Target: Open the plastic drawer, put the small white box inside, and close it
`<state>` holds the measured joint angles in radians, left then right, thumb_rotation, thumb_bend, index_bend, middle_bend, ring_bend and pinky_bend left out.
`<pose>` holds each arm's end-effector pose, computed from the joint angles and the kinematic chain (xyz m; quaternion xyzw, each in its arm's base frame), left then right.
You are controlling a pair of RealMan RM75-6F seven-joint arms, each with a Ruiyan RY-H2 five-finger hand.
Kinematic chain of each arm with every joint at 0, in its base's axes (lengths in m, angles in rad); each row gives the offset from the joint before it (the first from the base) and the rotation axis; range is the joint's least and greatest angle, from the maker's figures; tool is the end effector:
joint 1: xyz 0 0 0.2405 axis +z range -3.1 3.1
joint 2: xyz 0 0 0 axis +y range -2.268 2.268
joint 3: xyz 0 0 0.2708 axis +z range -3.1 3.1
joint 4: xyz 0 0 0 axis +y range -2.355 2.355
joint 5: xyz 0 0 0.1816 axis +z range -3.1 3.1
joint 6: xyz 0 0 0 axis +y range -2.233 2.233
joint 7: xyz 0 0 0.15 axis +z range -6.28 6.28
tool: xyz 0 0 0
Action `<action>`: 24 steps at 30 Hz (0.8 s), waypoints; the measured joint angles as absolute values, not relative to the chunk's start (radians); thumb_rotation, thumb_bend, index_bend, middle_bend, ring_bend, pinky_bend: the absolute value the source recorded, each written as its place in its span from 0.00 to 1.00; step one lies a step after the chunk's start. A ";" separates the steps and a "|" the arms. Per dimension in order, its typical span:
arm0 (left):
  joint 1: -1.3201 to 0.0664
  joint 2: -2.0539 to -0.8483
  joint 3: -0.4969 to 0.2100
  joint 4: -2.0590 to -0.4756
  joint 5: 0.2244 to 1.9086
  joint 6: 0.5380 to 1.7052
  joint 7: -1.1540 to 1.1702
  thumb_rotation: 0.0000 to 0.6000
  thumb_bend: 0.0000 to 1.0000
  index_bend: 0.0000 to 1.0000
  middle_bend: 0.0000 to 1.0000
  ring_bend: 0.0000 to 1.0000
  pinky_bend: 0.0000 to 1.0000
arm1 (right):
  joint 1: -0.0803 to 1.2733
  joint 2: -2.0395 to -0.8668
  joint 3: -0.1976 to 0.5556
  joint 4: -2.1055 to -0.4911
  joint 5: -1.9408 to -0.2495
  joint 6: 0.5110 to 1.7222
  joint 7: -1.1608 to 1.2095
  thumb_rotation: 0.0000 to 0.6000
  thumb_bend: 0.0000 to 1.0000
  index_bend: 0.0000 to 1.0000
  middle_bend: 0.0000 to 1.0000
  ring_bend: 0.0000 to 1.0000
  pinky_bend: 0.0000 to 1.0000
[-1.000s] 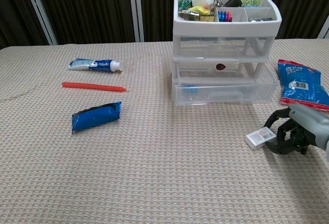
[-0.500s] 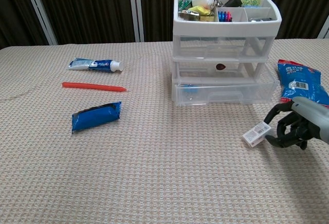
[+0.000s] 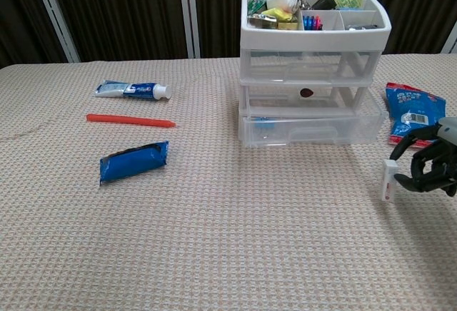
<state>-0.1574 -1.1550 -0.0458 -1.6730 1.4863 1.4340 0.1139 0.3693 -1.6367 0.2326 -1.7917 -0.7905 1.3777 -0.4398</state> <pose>-0.2906 0.2053 0.1679 -0.6226 -0.3790 -0.3869 0.5649 -0.2353 -0.2566 0.0218 0.4764 -0.6148 0.3524 0.5205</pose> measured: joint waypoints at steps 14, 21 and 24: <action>-0.157 -1.156 -0.046 -1.674 1.486 1.434 0.114 1.00 0.09 0.07 0.00 0.00 0.00 | 0.357 -1.597 0.246 -1.828 -0.812 1.400 -0.434 1.00 0.30 0.64 0.68 0.73 0.65; -0.157 -1.156 -0.047 -1.673 1.487 1.436 0.113 1.00 0.09 0.07 0.00 0.00 0.00 | 0.352 -1.569 0.267 -1.880 -0.825 1.419 -0.427 1.00 0.30 0.64 0.68 0.73 0.65; -0.157 -1.155 -0.047 -1.673 1.487 1.437 0.113 1.00 0.09 0.07 0.00 0.00 0.00 | 0.352 -1.555 0.279 -1.909 -0.829 1.430 -0.431 1.00 0.30 0.64 0.68 0.73 0.65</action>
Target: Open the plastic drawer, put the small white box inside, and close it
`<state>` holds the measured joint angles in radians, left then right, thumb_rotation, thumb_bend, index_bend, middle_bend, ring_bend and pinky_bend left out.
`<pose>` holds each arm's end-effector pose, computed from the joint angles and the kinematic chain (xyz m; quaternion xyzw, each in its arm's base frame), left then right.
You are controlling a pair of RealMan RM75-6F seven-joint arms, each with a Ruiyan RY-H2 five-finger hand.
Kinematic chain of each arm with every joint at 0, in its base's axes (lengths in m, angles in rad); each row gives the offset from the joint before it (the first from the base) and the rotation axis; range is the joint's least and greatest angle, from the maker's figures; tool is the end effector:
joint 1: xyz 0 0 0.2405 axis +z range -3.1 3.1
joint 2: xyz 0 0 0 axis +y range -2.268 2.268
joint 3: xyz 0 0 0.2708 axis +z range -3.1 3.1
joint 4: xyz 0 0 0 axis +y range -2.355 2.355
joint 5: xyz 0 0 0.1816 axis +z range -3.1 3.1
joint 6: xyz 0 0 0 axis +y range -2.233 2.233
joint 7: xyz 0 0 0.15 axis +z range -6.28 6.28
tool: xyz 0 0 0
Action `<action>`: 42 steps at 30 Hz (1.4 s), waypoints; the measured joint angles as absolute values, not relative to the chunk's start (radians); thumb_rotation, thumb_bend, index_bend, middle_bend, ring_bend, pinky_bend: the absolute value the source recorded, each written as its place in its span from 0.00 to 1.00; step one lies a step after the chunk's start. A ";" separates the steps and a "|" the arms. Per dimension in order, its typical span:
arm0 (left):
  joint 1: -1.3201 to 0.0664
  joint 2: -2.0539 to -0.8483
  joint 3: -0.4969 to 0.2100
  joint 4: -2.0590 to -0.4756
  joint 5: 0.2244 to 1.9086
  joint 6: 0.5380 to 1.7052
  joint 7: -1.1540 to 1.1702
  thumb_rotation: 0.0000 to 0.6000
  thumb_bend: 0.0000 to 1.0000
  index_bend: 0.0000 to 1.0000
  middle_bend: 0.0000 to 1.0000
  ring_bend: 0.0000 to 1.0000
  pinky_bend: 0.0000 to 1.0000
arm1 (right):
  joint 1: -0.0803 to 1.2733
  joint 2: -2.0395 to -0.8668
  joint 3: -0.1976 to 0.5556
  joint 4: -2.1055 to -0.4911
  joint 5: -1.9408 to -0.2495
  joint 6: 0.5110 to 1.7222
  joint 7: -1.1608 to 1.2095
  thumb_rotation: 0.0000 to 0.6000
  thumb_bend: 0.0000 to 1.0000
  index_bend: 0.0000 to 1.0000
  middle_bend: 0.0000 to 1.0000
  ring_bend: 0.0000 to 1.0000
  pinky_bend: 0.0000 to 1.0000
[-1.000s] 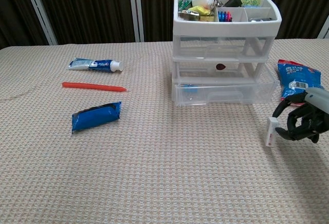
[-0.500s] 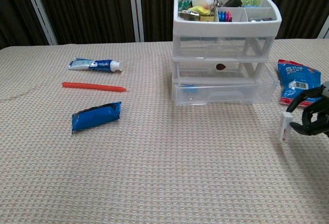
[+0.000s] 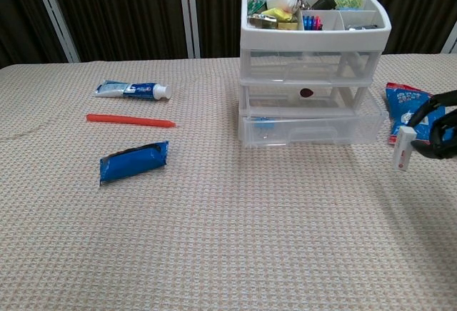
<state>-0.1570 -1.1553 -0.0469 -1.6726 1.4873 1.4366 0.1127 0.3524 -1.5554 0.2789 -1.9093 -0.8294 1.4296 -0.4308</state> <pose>-0.2904 0.2054 0.1684 -0.6217 -0.3783 -0.3884 0.5652 -0.2247 -0.2607 0.0594 0.4535 -0.5999 0.3955 0.5273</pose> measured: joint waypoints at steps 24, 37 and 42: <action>-0.157 -1.155 -0.047 -1.672 1.492 1.440 0.109 1.00 0.08 0.07 0.00 0.00 0.00 | 0.449 -1.524 0.395 -2.088 -0.814 1.512 -0.577 1.00 0.30 0.64 0.68 0.73 0.65; -0.157 -1.150 -0.048 -1.671 1.492 1.438 0.096 1.00 0.09 0.07 0.00 0.00 0.00 | 0.572 -1.624 0.498 -1.981 -0.672 1.528 -0.652 1.00 0.26 0.50 0.68 0.73 0.64; -0.158 -1.150 -0.048 -1.672 1.491 1.436 0.097 1.00 0.09 0.07 0.00 0.00 0.00 | 0.594 -1.644 0.510 -1.945 -0.659 1.532 -0.639 1.00 0.19 0.32 0.67 0.73 0.64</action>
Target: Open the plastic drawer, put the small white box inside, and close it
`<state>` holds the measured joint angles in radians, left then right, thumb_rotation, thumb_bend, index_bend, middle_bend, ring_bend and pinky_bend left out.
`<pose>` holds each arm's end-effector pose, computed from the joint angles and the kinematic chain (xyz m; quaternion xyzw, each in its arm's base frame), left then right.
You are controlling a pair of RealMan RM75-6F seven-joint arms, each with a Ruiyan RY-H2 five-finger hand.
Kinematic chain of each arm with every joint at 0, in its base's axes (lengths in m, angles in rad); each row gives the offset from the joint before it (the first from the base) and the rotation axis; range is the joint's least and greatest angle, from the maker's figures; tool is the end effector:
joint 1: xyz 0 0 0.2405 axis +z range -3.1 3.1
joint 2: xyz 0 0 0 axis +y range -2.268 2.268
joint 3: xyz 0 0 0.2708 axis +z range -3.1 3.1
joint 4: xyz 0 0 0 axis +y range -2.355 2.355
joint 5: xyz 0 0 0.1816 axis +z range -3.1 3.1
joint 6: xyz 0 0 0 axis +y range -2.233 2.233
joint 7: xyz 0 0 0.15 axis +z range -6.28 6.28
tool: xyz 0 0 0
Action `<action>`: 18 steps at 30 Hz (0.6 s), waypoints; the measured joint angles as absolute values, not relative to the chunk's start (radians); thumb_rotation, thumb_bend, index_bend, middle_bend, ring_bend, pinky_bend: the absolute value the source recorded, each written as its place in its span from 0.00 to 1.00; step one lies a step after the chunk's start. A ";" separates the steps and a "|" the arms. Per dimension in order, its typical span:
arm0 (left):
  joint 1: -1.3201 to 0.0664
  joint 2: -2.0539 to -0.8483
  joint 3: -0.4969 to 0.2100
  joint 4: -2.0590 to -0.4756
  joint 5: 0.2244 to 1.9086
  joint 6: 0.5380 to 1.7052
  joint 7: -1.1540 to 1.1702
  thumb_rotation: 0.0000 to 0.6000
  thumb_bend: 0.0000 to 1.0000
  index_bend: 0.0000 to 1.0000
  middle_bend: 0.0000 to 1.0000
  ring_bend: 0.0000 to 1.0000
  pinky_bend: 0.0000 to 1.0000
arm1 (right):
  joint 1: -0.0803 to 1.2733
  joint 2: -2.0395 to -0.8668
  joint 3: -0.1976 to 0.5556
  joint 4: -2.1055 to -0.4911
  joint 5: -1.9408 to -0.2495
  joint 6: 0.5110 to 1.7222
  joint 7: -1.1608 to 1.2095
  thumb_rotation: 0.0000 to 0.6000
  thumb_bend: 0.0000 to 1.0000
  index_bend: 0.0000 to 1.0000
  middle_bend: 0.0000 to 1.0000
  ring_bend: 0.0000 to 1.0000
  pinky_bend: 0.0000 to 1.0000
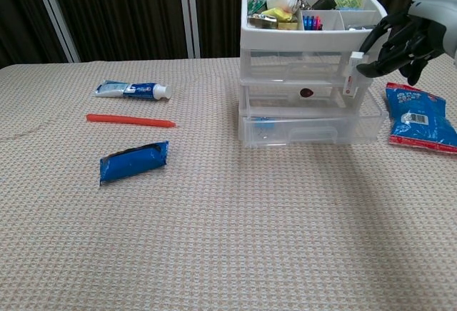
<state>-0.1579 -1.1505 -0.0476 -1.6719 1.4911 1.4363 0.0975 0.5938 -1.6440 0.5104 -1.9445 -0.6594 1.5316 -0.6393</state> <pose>-0.2900 0.2058 0.1698 -0.6208 -0.3799 -0.3923 0.5625 -0.1453 -0.3231 0.0729 0.4438 -0.5671 0.4448 0.5326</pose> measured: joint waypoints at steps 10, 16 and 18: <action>-0.157 -1.151 -0.046 -1.675 1.491 1.436 0.102 1.00 0.09 0.07 0.00 0.00 0.00 | 0.575 -1.638 0.460 -1.957 -0.703 1.547 -0.602 1.00 0.18 0.28 0.65 0.72 0.64; -0.157 -1.152 -0.046 -1.674 1.491 1.437 0.104 1.00 0.09 0.07 0.00 0.00 0.00 | 0.554 -1.613 0.426 -1.980 -0.733 1.545 -0.586 1.00 0.18 0.32 0.56 0.61 0.58; -0.157 -1.153 -0.046 -1.673 1.491 1.437 0.104 1.00 0.09 0.07 0.00 0.00 0.00 | 0.545 -1.599 0.411 -1.989 -0.761 1.544 -0.577 1.00 0.18 0.35 0.53 0.56 0.54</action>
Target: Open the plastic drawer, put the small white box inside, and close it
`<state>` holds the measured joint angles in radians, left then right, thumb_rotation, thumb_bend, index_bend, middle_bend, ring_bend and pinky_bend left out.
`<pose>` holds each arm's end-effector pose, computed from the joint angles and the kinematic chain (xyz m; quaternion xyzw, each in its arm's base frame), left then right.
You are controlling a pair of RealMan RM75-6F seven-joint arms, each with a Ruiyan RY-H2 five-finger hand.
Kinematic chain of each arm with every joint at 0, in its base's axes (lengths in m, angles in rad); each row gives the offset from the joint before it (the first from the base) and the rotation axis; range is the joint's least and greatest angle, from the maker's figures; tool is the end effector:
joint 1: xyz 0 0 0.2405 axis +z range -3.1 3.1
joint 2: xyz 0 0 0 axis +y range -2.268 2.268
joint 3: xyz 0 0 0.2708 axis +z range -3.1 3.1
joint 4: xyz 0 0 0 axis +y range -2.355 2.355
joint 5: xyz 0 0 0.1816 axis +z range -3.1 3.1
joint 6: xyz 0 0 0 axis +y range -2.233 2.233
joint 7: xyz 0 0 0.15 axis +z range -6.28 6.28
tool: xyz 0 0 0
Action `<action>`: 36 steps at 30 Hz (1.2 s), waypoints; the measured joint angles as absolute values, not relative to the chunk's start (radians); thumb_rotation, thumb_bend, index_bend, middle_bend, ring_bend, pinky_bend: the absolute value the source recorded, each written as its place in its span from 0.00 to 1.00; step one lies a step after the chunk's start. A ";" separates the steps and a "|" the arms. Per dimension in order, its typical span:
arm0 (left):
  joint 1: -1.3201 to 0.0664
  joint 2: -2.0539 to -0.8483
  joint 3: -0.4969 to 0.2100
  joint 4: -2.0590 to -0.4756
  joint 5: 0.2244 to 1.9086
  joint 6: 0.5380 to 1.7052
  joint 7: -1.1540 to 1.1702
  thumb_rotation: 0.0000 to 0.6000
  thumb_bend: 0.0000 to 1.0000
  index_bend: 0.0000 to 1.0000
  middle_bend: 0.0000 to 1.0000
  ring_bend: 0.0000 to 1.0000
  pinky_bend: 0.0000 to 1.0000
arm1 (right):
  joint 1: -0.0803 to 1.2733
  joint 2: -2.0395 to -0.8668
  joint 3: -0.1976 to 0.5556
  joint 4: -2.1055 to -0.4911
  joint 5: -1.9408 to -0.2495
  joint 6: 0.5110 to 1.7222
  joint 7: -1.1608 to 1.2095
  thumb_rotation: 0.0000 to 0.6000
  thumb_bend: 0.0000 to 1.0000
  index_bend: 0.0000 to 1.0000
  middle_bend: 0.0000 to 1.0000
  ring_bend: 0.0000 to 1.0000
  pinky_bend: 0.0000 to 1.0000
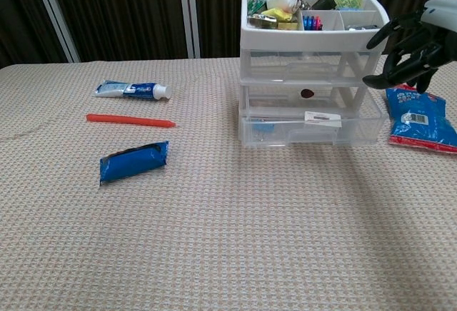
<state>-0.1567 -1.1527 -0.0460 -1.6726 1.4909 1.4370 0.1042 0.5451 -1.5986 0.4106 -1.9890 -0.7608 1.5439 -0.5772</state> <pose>-0.2902 0.2051 0.1690 -0.6216 -0.3794 -0.3905 0.5633 -0.1548 -0.3045 0.0777 0.4597 -0.5534 0.4552 0.5247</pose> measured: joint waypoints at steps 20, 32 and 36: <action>-0.153 -1.168 -0.049 -1.660 1.498 1.455 0.116 1.00 0.09 0.07 0.00 0.00 0.00 | 0.400 -1.336 0.032 -1.717 -1.486 1.495 -0.392 1.00 0.19 0.06 0.00 0.00 0.00; -0.150 -1.174 -0.054 -1.651 1.510 1.473 0.096 1.00 0.09 0.07 0.00 0.00 0.00 | 0.348 -1.455 -0.070 -1.402 -1.747 1.557 -0.775 1.00 0.19 0.03 0.00 0.00 0.00; -0.151 -1.174 -0.055 -1.650 1.511 1.474 0.090 1.00 0.09 0.07 0.00 0.00 0.00 | 0.345 -1.513 -0.085 -1.342 -1.810 1.559 -0.844 1.00 0.19 0.04 0.00 0.00 0.00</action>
